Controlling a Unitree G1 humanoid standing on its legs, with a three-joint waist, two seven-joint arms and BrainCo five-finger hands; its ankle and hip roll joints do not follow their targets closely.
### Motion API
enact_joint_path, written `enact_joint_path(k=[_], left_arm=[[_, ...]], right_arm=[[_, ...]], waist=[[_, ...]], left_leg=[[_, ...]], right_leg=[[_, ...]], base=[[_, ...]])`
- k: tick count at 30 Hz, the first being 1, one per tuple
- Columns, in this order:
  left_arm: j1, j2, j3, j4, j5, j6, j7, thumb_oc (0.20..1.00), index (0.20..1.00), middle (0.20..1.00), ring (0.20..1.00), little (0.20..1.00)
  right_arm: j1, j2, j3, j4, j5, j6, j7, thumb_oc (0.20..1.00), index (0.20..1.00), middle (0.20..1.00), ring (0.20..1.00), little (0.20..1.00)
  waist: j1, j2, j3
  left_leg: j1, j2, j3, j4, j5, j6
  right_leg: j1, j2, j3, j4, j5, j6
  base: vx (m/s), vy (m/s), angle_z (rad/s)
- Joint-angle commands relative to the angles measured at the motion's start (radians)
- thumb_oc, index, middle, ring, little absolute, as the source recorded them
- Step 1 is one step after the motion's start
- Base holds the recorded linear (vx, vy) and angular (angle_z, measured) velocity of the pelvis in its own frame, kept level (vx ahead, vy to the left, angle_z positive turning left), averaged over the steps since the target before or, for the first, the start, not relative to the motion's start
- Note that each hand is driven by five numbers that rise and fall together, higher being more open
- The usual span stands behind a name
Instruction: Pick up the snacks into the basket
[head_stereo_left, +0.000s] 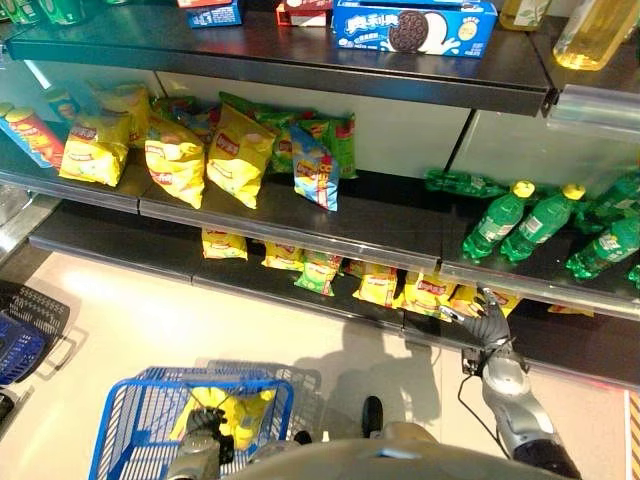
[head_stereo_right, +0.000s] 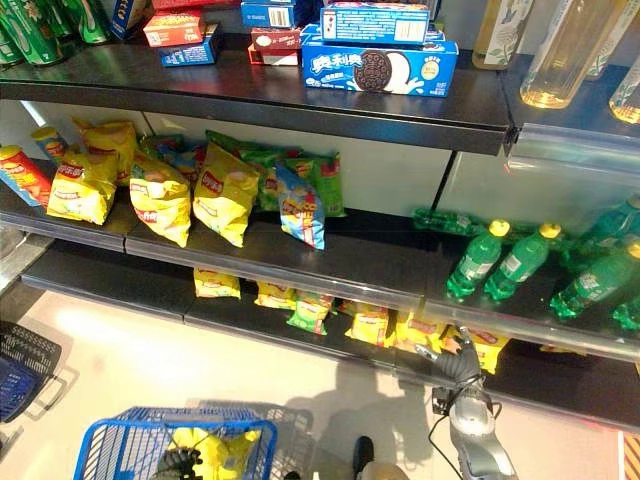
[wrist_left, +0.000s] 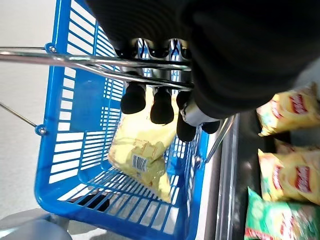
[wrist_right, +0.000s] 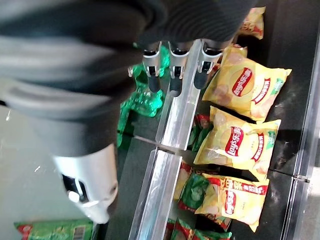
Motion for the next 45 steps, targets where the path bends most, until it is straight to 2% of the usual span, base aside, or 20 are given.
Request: enact_joint_path(k=[1, 6, 17, 29, 34, 45], left_arm=[[-0.012, 0.021, -0.011, -0.073, -0.033, -0.033, -0.033, 0.2, 0.2, 0.2, 0.2, 0.2], [0.002, 0.036, -0.018, -0.138, -0.023, -0.03, -0.048, 0.2, 0.2, 0.2, 0.2, 0.2], [0.029, 0.044, -0.017, -0.217, -0.031, -0.028, -0.075, 0.2, 0.2, 0.2, 0.2, 0.2], [0.12, 0.082, -0.024, -0.515, -0.168, -0.043, -0.161, 0.2, 0.2, 0.2, 0.2, 0.2], [0.146, 0.103, -0.043, -0.588, -0.181, -0.043, -0.187, 0.2, 0.2, 0.2, 0.2, 0.2], [0.159, 0.127, -0.077, -0.634, -0.186, -0.036, -0.201, 0.2, 0.2, 0.2, 0.2, 0.2]], right_arm=[[-0.051, -0.048, -0.095, -0.046, 0.03, -0.027, -0.048, 1.0, 1.0, 1.0, 1.0, 1.0], [-0.084, -0.063, -0.145, -0.048, 0.046, -0.024, -0.082, 1.0, 1.0, 1.0, 1.0, 1.0], [-0.114, -0.075, -0.166, -0.053, 0.041, -0.018, -0.099, 1.0, 1.0, 1.0, 1.0, 1.0], [-0.261, -0.143, -0.116, 0.203, 0.105, 0.032, -0.073, 1.0, 1.0, 1.0, 1.0, 1.0], [-0.305, -0.156, -0.104, 0.249, 0.128, 0.037, -0.071, 1.0, 1.0, 1.0, 1.0, 1.0], [-0.392, -0.189, -0.067, 0.313, 0.141, 0.046, -0.074, 1.0, 1.0, 1.0, 1.0, 1.0]], waist=[[0.01, -0.011, -0.022], [0.011, -0.011, -0.028], [0.02, -0.018, -0.034], [0.057, -0.027, -0.022], [0.065, -0.027, -0.015], [0.074, -0.026, -0.008]], left_leg=[[-0.034, 0.049, -0.033, -0.01, 0.008, -0.034], [-0.032, 0.043, -0.028, -0.011, 0.004, -0.03], [-0.022, 0.032, -0.022, -0.008, -0.004, -0.023], [-0.025, 0.029, -0.034, -0.011, 0.002, -0.024], [-0.029, 0.03, -0.043, -0.014, 0.008, -0.028], [-0.025, 0.029, -0.053, -0.015, 0.007, -0.027]], right_leg=[[0.014, -0.107, 0.026, 0.088, -0.061, 0.153], [0.016, -0.113, 0.028, 0.079, -0.054, 0.159], [0.028, -0.123, 0.037, 0.068, -0.05, 0.16], [0.044, -0.129, 0.02, 0.039, -0.037, 0.161], [0.051, -0.13, 0.01, 0.031, -0.033, 0.159], [0.058, -0.131, 0.002, 0.036, -0.036, 0.158]], base=[[0.02, 0.045, -0.01], [0.0, 0.0, 0.0], [0.0, 0.0, 0.0], [0.0, 0.0, 0.0], [-0.01, -0.004, 0.01], [0.0, 0.0, 0.0]])
